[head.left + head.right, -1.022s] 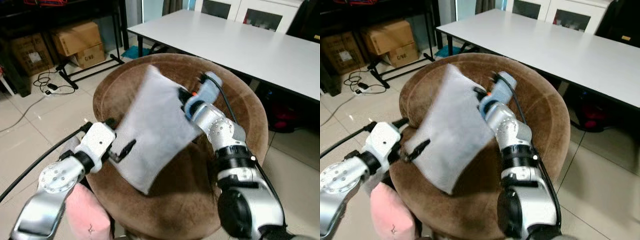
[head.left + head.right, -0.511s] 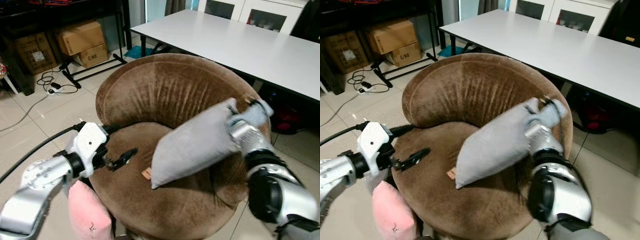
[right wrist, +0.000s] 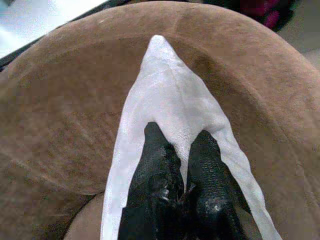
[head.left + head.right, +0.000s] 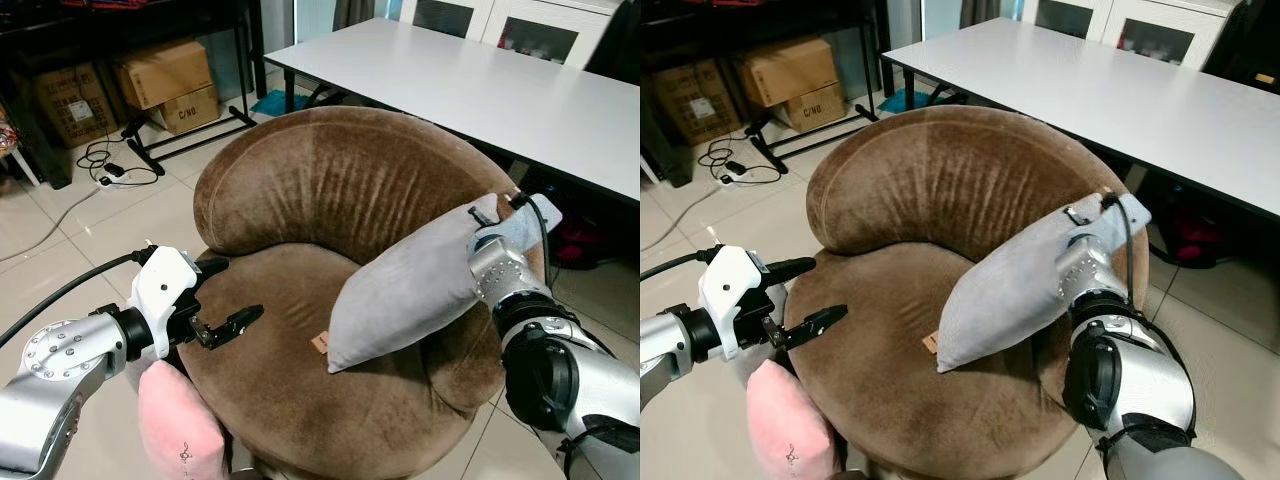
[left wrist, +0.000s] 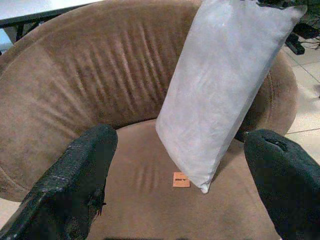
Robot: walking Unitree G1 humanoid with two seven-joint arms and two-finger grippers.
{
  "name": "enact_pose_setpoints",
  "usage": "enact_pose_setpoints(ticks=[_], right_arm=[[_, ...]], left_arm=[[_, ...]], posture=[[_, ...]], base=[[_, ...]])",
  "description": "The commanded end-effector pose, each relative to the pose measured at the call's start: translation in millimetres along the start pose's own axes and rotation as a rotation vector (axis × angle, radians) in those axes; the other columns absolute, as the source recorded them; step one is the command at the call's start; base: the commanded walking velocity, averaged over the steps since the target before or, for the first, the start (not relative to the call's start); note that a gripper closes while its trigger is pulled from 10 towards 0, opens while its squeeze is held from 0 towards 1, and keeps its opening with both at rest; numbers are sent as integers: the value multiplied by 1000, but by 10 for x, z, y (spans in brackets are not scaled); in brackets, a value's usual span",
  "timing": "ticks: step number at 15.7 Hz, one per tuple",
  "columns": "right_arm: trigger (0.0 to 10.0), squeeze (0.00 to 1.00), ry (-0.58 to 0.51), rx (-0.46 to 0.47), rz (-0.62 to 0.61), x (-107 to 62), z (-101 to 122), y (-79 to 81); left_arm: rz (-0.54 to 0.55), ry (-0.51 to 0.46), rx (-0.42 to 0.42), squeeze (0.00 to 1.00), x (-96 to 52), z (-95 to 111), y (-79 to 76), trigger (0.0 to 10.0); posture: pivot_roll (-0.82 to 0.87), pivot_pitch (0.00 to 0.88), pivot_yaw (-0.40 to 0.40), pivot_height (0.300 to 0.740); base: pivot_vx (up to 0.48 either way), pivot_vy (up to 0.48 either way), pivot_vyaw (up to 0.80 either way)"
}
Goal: Move the pillow to the sofa from floor
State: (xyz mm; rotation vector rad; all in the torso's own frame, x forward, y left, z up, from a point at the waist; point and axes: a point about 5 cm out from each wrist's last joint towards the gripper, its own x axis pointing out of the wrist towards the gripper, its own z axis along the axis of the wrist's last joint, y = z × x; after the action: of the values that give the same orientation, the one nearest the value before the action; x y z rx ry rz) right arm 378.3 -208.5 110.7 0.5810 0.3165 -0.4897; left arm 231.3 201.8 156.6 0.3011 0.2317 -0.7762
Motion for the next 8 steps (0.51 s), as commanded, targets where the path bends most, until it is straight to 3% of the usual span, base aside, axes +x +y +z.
enact_pose_setpoints(ticks=[1, 6, 7, 8], right_arm=[[10000, 0, -64, -16, 51, -8, 166, 145], [10000, 0, -81, -81, 125, -12, 184, 213], [10000, 341, -86, -80, 119, -8, 206, 203], [10000, 580, -87, -81, 119, -7, 209, 200]], left_arm=[[0, -9, 18, 0, -14, 54, 4, 10000], [-15, -15, 8, 0, -13, 56, -14, 10000], [-20, -12, 9, 0, -8, 50, -18, 10000], [-23, -11, 10, 0, -7, 48, -24, 10000]], posture=[[3, 0, -29, 740], [11, 0, -34, 740], [12, 0, -33, 740], [12, 0, -33, 740]], base=[[0, 0, 0], [0, 0, 0], [0, 0, 0], [0, 0, 0]])
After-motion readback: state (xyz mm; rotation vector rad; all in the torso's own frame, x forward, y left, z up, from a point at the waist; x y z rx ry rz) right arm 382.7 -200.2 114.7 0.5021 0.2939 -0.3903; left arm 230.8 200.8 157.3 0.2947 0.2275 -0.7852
